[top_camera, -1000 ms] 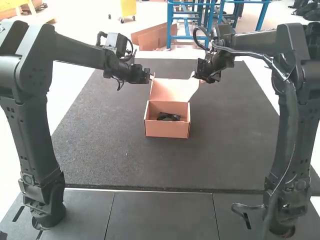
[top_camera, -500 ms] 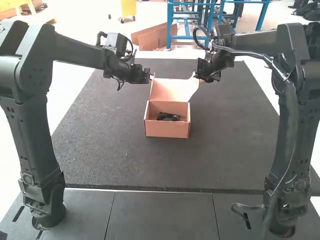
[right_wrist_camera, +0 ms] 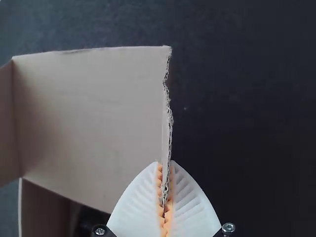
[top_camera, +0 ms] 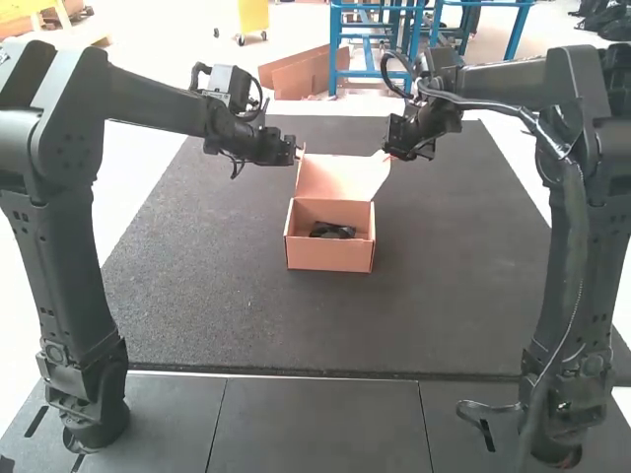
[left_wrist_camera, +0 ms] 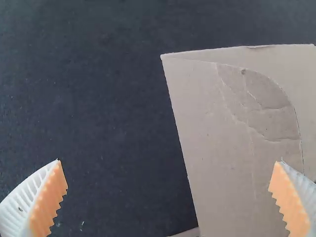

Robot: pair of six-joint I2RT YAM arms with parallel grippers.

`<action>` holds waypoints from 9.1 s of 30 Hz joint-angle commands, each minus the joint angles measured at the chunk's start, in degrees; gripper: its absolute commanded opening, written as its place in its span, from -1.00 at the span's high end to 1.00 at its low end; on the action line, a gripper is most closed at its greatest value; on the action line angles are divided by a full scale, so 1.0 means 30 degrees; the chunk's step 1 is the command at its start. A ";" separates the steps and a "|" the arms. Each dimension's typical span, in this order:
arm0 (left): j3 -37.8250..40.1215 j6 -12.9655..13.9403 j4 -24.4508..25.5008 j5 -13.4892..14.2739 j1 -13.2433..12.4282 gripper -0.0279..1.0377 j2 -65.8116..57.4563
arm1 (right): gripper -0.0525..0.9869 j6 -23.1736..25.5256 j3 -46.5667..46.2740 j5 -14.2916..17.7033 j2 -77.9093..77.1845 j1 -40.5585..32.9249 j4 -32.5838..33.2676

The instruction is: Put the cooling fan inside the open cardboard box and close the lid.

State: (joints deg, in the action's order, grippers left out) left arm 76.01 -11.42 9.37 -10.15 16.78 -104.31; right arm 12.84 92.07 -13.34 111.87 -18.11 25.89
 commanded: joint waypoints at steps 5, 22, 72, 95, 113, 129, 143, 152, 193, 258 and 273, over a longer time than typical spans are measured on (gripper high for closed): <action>0.0563 -0.0002 0.0042 -0.0249 0.0121 -0.87 0.0083 | 0.93 -0.0384 0.0686 0.0932 -0.0378 -0.0468 0.0130; 0.0592 -0.0031 0.0950 -0.0249 0.0092 -0.87 0.0552 | 0.93 -0.0911 -0.2038 0.3188 -0.2545 -0.2577 0.0218; -0.2660 -0.0119 0.3060 -0.0102 0.0912 -0.87 0.4361 | 0.93 -0.0648 -0.9245 0.3130 -0.7292 -0.4276 -0.3386; -0.4564 -0.0236 0.2943 -0.0131 0.0912 -0.87 0.5855 | 0.93 -0.0677 -1.1443 0.2163 -0.7467 -0.4921 -0.4733; -0.7260 -0.0558 0.2913 -0.0190 0.0912 -0.87 0.8697 | 0.93 -0.2610 -1.2966 0.4506 -0.7438 -0.5448 -0.5583; -0.7318 -0.0676 0.3704 -0.0073 0.0326 -0.87 1.0572 | -0.42 -0.2317 -1.2439 0.4682 -0.7672 -0.5243 -0.4235; -0.3715 -0.0646 0.1800 0.2535 0.0180 -0.87 0.8433 | -0.87 -0.2200 -0.9509 0.4038 -0.8991 -0.3603 -0.1159; 0.0006 -0.0558 0.1419 0.2622 0.0707 -0.87 0.4917 | -0.87 -0.2200 -0.9451 0.3042 -1.1686 -0.1786 0.0364; -0.0287 -0.0441 0.5491 0.1949 0.6244 -0.87 0.3482 | -0.87 -0.2464 -0.7253 -0.1499 -1.2506 0.0323 0.4554; -0.4418 -0.0822 0.3499 -0.0981 0.4750 -0.87 0.2134 | -0.87 -0.2083 -0.7165 -0.0767 -1.2213 0.0118 0.5726; -0.0785 0.0174 0.5023 0.0337 0.4516 -0.87 0.6499 | -0.87 -0.1995 -0.7253 -0.0708 -1.3092 0.0294 0.5696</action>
State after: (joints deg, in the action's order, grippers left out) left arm 70.96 -12.45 24.21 -10.90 30.96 -89.03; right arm 6.44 68.71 -16.08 75.02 -17.87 43.18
